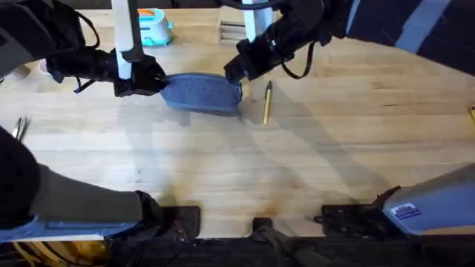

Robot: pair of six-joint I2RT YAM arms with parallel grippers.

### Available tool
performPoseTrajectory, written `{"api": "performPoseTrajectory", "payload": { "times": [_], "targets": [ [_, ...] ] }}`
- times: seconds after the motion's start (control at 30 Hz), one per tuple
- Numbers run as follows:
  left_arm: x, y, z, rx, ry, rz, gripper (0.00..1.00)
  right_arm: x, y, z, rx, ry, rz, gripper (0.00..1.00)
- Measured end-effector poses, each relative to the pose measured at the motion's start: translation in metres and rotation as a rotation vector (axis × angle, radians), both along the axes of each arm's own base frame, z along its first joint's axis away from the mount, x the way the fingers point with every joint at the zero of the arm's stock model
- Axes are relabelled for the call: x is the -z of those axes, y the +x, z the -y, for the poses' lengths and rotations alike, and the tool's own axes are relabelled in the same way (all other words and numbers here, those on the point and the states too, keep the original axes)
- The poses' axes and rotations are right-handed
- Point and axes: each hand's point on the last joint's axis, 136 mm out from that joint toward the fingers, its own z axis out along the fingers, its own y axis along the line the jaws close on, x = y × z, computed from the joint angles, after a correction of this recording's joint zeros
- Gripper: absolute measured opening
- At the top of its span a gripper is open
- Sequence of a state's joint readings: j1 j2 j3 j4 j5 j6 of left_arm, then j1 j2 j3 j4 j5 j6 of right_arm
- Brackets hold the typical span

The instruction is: Unzip the bag, pick up the pens from the table one at a time and place them inside, then zip the bag closed.

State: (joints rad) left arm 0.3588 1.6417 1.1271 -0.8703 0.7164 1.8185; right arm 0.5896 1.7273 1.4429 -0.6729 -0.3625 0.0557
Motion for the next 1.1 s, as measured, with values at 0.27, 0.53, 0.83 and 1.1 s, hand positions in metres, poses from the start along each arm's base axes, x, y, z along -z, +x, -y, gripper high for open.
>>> {"api": "performPoseTrajectory", "payload": {
  "times": [0.27,0.53,0.83,1.1],
  "targets": [
    [0.0,0.0,-0.001,-0.002,0.0,0.0,0.042,0.004,0.009,-0.015,-0.021,-0.054,0.026,0.03],
    [0.0,0.0,-0.003,-0.008,0.002,0.003,0.042,0.005,0.017,-0.038,-0.054,-0.065,0.048,0.03],
    [0.0,0.001,-0.005,-0.014,0.005,0.005,0.041,0.0,0.021,-0.068,-0.094,-0.049,0.081,0.03],
    [0.0,0.001,-0.006,-0.015,0.007,0.005,0.041,0.006,0.023,-0.098,-0.127,-0.011,0.126,0.03]
  ]
}}
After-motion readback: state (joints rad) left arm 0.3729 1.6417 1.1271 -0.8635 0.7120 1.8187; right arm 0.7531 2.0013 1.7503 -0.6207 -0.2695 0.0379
